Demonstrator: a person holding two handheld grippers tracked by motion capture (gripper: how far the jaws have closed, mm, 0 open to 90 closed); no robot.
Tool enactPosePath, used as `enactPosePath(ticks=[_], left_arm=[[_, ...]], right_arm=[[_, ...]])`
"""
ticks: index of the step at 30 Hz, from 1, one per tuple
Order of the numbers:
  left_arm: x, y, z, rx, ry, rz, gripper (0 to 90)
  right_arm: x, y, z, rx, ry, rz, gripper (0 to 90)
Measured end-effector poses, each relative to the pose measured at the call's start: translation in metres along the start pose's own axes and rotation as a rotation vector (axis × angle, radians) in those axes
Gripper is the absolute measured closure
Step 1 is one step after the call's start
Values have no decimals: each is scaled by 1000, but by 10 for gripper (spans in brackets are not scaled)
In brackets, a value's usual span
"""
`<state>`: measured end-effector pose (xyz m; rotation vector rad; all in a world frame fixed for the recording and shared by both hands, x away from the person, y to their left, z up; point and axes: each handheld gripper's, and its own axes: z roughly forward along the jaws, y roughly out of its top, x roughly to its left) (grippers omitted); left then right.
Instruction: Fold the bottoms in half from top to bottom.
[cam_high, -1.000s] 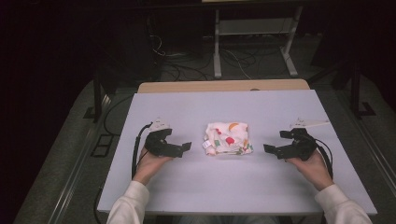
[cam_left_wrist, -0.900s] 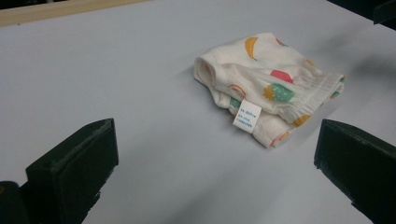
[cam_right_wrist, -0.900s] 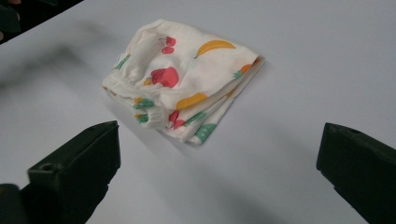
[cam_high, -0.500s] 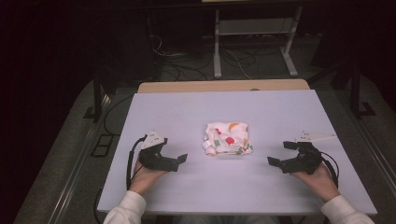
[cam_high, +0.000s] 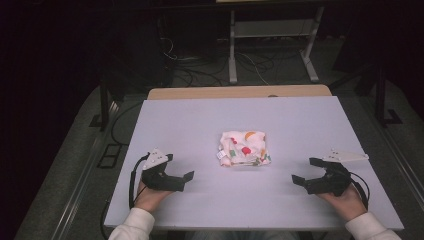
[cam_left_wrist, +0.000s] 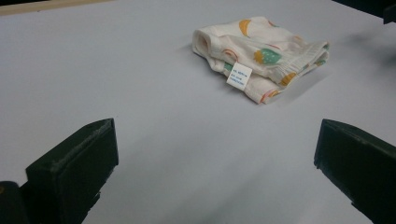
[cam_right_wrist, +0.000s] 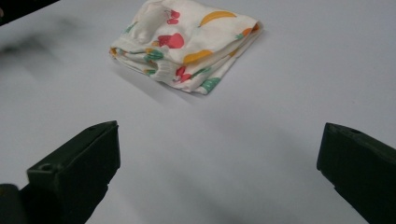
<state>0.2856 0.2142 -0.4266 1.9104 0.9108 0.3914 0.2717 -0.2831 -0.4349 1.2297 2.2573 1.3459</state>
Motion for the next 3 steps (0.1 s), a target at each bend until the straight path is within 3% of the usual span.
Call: enactPosePath(ticks=[3], left_arm=[[1,-2,0,8,-9,0,0]], right_arm=[[-4,-1,-5,-22,4,20,0]])
